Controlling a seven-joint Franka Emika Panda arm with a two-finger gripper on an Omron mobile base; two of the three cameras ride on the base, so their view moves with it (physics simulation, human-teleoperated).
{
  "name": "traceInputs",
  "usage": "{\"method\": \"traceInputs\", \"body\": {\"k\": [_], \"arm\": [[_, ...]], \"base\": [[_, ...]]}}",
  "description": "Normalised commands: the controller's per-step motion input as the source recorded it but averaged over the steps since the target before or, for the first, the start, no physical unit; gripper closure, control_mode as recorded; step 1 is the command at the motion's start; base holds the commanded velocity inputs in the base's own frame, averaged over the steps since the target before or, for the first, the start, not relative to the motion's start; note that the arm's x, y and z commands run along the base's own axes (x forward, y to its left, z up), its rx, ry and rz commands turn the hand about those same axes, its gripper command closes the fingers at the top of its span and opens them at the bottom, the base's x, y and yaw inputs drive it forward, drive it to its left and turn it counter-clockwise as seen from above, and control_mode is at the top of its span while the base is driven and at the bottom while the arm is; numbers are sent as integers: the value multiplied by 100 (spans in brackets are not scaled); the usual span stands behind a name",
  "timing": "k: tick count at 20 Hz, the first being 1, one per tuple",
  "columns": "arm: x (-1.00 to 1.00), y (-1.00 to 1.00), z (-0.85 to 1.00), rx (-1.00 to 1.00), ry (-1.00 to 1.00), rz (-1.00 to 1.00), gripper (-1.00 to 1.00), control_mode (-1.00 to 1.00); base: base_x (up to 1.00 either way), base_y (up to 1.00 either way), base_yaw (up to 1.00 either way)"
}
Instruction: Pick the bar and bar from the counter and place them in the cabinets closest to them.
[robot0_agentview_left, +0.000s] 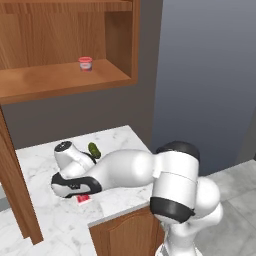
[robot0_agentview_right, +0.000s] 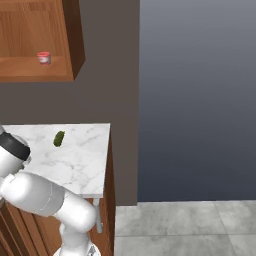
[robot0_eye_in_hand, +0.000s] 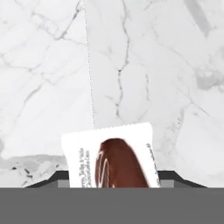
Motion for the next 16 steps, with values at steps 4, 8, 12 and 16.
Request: {"method": "traceInputs", "body": {"k": [4,8,12,16], "arm": [[-2,0,57,0,-1,0,100,-100],[-13,-6,58,2,-5,0,100,-100],[-19,-13,56,1,-6,0,100,-100],[-28,-20,57,0,-2,0,100,-100]], "base": [[0,0,0],[0,0,0],[0,0,0],[0,0,0]]}}
